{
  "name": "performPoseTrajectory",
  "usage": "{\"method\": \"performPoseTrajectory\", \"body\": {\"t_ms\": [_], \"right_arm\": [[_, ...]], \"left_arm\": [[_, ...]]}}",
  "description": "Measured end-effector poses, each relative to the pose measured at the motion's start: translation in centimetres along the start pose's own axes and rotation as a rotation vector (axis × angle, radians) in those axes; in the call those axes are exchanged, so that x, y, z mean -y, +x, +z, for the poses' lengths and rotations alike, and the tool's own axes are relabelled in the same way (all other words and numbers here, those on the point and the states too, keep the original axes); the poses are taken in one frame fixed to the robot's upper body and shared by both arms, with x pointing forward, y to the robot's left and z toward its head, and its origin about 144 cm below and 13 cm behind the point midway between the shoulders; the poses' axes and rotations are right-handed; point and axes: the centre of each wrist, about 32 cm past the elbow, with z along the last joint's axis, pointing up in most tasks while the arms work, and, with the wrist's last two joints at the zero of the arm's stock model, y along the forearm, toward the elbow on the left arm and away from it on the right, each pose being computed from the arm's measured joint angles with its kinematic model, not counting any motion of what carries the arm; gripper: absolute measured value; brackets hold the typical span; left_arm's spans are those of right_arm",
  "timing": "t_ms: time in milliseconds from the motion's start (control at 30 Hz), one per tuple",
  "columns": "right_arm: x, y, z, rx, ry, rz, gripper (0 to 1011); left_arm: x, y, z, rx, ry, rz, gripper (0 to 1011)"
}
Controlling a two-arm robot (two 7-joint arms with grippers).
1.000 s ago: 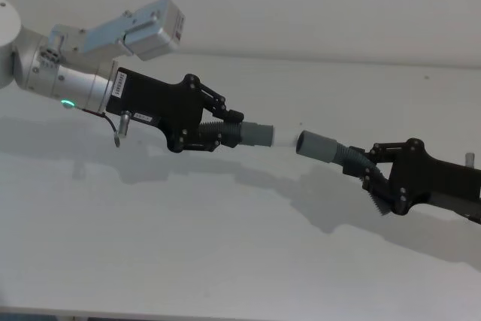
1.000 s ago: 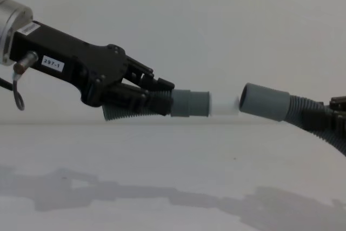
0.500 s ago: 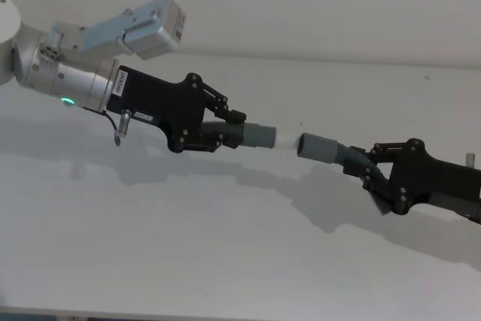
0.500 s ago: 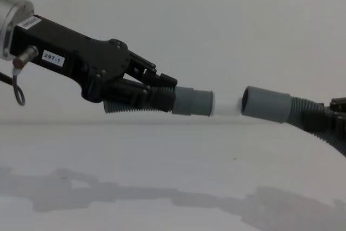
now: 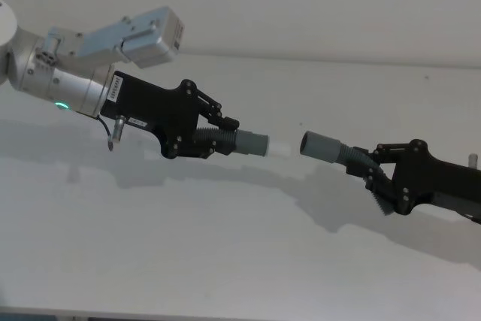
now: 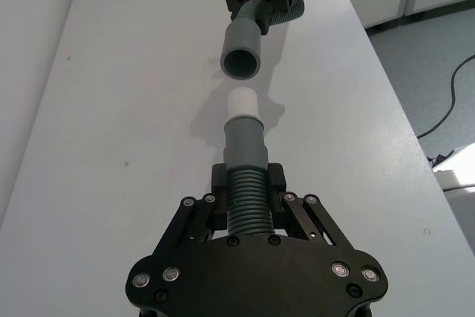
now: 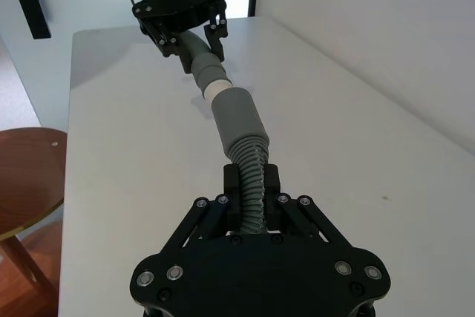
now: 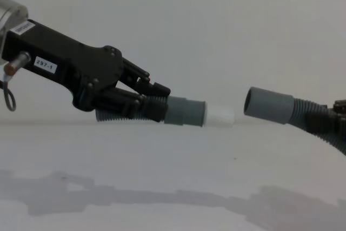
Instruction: Use both hands to pick up one end of the pipe from the table, align the ends, and insert them.
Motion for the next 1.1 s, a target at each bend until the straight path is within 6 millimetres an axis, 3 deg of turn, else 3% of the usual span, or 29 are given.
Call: {"method": "performPoseTrajectory", "body": {"t_ms": [1100], "right_arm": [[-0.17,0.29,-0.72,-0.009,-0.019,0.020,173]], "left_arm": [[-0.14,-0.49,0.47,0.006,0.000,0.018,308]]}}
